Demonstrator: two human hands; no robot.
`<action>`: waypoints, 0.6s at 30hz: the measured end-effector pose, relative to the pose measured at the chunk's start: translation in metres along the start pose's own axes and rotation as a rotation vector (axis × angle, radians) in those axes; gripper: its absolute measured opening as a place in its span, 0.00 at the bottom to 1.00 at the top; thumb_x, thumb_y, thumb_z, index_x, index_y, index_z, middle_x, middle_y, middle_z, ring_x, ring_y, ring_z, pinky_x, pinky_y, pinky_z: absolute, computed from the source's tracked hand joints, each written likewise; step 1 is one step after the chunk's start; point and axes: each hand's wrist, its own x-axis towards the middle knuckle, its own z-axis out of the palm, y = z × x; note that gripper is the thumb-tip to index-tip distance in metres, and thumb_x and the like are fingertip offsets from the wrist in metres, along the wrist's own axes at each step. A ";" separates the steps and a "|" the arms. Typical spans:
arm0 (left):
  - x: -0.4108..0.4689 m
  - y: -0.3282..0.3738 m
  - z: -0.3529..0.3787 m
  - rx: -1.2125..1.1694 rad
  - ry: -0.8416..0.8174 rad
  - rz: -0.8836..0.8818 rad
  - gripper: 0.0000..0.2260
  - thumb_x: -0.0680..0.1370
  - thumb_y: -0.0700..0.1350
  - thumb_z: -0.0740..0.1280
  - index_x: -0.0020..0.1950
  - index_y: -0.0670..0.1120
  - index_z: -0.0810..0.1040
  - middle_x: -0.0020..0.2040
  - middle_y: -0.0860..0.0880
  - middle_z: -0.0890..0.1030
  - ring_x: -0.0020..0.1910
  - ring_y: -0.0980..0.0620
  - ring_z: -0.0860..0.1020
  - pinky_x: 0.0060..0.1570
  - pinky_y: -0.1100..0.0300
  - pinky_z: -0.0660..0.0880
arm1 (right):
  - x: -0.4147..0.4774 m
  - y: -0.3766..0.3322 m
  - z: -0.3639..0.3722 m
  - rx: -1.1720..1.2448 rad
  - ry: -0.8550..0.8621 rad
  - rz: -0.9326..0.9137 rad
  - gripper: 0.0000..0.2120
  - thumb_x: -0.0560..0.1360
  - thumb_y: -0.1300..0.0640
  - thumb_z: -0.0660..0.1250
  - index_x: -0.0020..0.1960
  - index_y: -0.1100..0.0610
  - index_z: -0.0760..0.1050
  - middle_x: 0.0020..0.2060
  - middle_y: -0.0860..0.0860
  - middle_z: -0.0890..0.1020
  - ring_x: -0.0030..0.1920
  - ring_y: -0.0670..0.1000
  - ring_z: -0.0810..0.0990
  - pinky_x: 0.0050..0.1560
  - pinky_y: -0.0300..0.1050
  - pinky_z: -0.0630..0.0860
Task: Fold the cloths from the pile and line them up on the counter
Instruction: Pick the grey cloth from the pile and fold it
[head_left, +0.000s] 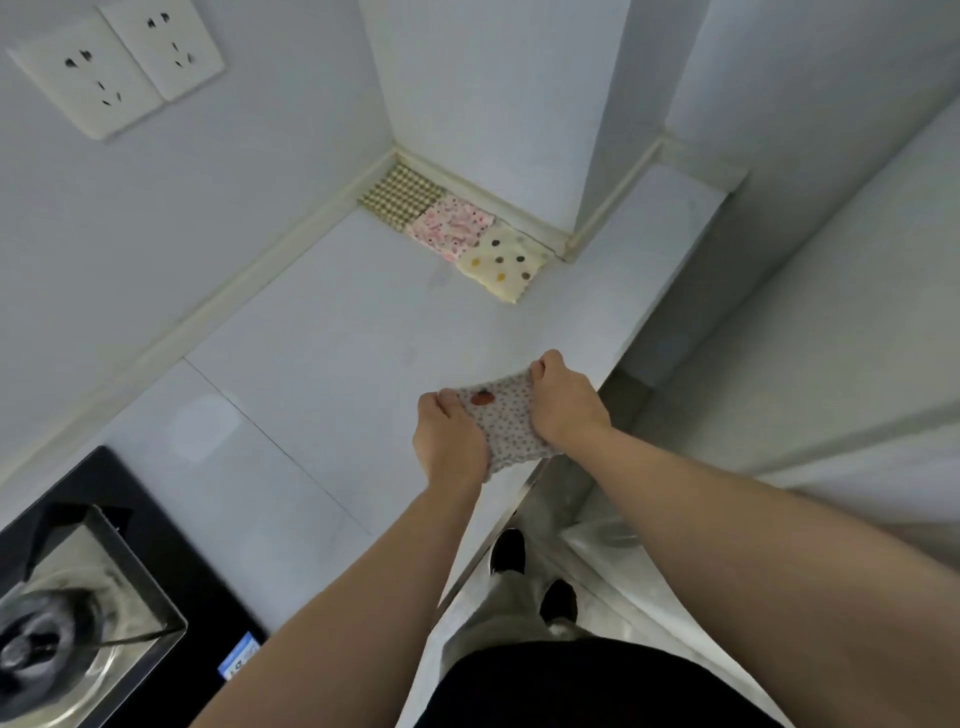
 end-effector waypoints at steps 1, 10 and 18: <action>0.007 -0.004 0.006 0.013 -0.003 -0.015 0.13 0.85 0.52 0.52 0.51 0.47 0.71 0.40 0.51 0.75 0.37 0.53 0.74 0.40 0.52 0.76 | 0.007 0.003 0.005 -0.009 -0.017 0.000 0.10 0.85 0.51 0.45 0.54 0.55 0.62 0.46 0.56 0.77 0.44 0.57 0.76 0.44 0.53 0.74; 0.058 -0.010 0.038 0.251 -0.167 -0.027 0.19 0.85 0.58 0.48 0.60 0.45 0.68 0.44 0.49 0.76 0.39 0.49 0.76 0.36 0.56 0.70 | 0.072 0.012 0.022 0.114 0.099 0.126 0.18 0.84 0.43 0.45 0.60 0.54 0.66 0.46 0.55 0.79 0.46 0.58 0.78 0.48 0.54 0.76; 0.074 -0.013 0.017 0.845 -0.344 0.739 0.16 0.83 0.46 0.56 0.70 0.44 0.69 0.62 0.46 0.77 0.56 0.43 0.77 0.51 0.51 0.73 | 0.046 0.044 0.050 -0.255 0.355 -0.090 0.13 0.80 0.50 0.60 0.61 0.55 0.73 0.57 0.54 0.74 0.56 0.57 0.74 0.56 0.54 0.66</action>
